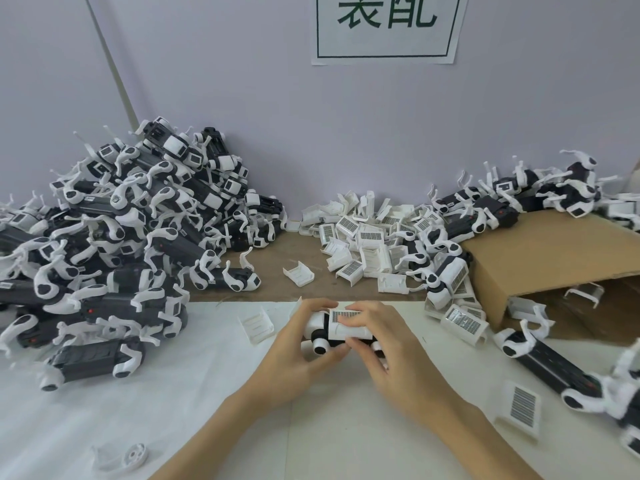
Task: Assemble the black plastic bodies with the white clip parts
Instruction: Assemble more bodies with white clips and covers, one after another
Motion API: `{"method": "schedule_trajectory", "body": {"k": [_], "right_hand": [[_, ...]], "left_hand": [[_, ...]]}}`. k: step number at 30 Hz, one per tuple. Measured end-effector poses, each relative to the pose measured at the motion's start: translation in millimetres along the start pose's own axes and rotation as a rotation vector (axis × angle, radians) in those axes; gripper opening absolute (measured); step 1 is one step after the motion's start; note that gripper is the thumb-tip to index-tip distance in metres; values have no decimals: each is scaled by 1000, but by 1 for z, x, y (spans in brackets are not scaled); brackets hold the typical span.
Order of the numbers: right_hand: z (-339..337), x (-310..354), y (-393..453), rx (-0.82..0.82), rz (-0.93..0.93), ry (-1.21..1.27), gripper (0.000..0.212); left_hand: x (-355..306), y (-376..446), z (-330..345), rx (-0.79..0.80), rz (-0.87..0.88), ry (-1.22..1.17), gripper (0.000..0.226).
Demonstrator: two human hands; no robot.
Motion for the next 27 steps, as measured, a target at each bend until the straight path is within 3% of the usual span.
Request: {"method": "schedule_trajectory", "body": {"k": [7, 12, 20, 25, 27], "right_hand": [[-8, -4, 1, 89, -79, -13, 40], [-2, -4, 1, 16, -55, -23, 53], [-1, 0, 0, 45, -44, -47, 46], [-11, 7, -1, 68, 156, 216, 24], [-16, 5, 1, 25, 211, 199, 19]], "left_hand": [[1, 2, -3, 30, -5, -24, 55], [1, 2, -2, 32, -20, -28, 48], [-6, -2, 0, -33, 14, 53, 41], [-11, -3, 0, -64, 99, 127, 39], [-12, -3, 0, -48, 128, 141, 41]]}}
Point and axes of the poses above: each hand's wrist, its own y-axis towards the middle knuckle, its own z-axis out of the palm, x = y × z, the point moved 1 cm from there along y, towards the middle knuckle, and after that the axes turned 8 degrees about -x, right-handed, at the moved point
